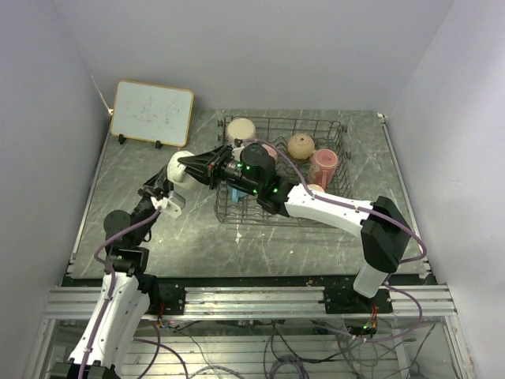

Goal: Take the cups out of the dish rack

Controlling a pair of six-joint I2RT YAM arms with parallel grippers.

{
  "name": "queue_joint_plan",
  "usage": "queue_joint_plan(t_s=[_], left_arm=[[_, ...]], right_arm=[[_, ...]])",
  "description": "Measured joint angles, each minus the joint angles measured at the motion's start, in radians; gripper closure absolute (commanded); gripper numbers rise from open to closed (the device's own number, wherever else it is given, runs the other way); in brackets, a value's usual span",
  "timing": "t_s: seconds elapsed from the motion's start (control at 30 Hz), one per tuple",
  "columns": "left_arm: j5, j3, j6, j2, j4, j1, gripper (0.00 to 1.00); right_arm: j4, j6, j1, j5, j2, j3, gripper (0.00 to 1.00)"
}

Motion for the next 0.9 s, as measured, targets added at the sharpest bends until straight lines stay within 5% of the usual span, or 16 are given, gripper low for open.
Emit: queue_joint_plan(t_s=[0.2,0.53,0.9], left_arm=[[-0.002,-0.035,0.087,-0.056,0.005,0.005,0.93],[0.005,-0.052,0.27,-0.037,-0.068,0.0,0.93],[-0.048,0.099,0.471,0.235,-0.534,-0.004,0.93]], right_arm=[[-0.004,0.009,0.0,-0.049,-0.003,-0.01,1.0],[-0.012,-0.023,-0.042,-0.145,-0.003,-0.1,0.64],[-0.139,-0.156,-0.075,-0.273,0.097,-0.119,0.52]])
